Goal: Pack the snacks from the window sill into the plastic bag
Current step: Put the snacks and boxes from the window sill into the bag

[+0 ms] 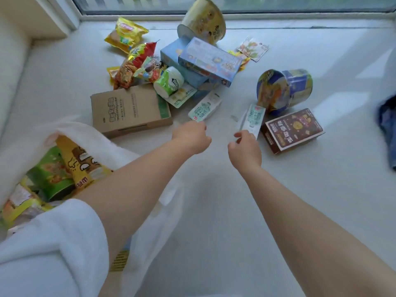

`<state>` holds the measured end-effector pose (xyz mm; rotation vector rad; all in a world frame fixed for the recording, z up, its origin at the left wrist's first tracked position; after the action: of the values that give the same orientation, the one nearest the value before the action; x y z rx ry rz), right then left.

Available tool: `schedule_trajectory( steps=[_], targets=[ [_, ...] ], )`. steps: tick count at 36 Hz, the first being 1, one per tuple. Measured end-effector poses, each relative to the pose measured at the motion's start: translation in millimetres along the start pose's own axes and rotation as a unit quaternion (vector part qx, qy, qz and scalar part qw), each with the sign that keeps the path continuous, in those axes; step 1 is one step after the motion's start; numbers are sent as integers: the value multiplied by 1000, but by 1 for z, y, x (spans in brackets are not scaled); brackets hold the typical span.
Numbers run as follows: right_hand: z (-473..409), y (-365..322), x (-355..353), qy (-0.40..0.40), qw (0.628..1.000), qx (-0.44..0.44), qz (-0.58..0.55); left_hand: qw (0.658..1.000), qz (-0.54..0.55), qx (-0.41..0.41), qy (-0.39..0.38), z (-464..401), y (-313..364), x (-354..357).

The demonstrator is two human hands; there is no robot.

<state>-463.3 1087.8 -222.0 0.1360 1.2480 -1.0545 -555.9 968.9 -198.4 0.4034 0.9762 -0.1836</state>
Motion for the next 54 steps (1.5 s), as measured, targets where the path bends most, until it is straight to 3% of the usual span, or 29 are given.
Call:
schedule_trajectory(
  steps=[4, 7, 17, 23, 28, 32, 35, 39, 45, 51, 54],
  targets=[
    [-31, 17, -3, 59, 993, 30, 94, 1000, -10, -11, 18, -34, 2, 11],
    [-52, 30, -3, 85, 988, 69, 105, 998, 4, -7, 55, -58, 4, 14],
    [-111, 36, 15, 42, 989, 143, 20, 987, 94, -82, 98, -123, -5, 27],
    [-98, 30, 28, 55, 989, 101, 97, 982, 113, -67, 136, -121, -8, 40],
    [-63, 27, 45, 40, 988, 69, 131, 988, 95, -60, 105, -93, -10, 57],
    [-34, 30, 53, 0, 993, 95, 74, 982, 144, -119, 27, -63, -19, 68],
    [-11, 28, 52, -31, 993, 114, -8, 954, 240, -178, -16, -40, -23, 67],
    [25, 14, 35, 3, 994, 91, -58, 898, 385, -215, -5, -6, -21, 52],
    [79, -25, 0, 54, 990, 40, -127, 826, 544, -145, 32, 55, -23, 1],
    [135, -80, -18, 53, 979, -73, -183, 750, 648, -101, 86, 124, -70, -26],
    [161, -104, -7, 19, 963, -85, -253, 733, 660, -96, 135, 161, -99, -32]
  ],
)
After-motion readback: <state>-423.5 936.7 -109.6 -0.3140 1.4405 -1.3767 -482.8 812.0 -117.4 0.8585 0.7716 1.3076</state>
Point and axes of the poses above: each hand's wrist, its own z-axis away from the middle knuckle, its own x-axis out of the palm, y = z × x, the point moved 4 cm from there along -z, towards the middle knuckle, and after that the axes turned 7 degrees about z, right-handed, at the moved point
